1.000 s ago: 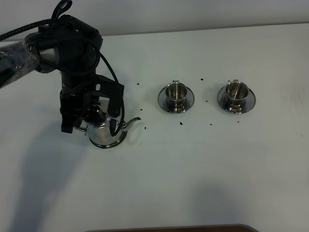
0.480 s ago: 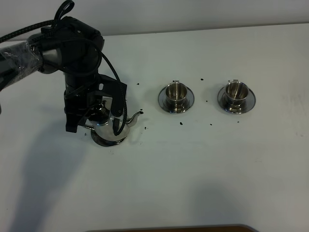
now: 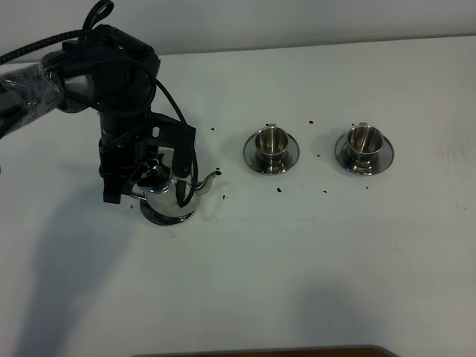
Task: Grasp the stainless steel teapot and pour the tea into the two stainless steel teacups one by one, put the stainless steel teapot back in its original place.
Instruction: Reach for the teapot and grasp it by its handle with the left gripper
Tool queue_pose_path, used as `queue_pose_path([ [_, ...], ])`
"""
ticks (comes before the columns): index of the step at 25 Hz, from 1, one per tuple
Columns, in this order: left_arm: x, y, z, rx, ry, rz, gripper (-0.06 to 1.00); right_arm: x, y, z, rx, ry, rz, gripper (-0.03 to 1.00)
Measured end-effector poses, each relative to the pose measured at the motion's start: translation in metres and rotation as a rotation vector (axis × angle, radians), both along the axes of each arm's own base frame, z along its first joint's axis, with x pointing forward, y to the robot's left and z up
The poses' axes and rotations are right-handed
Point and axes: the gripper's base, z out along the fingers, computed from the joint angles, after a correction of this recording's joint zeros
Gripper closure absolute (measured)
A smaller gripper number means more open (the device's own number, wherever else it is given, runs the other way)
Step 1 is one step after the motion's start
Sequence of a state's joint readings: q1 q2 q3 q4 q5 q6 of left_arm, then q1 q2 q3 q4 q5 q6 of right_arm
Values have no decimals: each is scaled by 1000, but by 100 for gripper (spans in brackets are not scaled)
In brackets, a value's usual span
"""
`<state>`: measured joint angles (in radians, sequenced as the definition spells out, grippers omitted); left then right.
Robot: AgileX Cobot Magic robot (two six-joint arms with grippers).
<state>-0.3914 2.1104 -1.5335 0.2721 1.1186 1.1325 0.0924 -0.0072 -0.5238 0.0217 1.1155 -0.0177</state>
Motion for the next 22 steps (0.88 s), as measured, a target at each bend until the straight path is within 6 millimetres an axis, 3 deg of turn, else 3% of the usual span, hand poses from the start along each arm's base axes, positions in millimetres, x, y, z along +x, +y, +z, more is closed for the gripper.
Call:
queue_pose_path([
  [22, -3, 1, 8, -35, -22, 164, 57, 0, 0, 0, 0, 0, 0, 58],
])
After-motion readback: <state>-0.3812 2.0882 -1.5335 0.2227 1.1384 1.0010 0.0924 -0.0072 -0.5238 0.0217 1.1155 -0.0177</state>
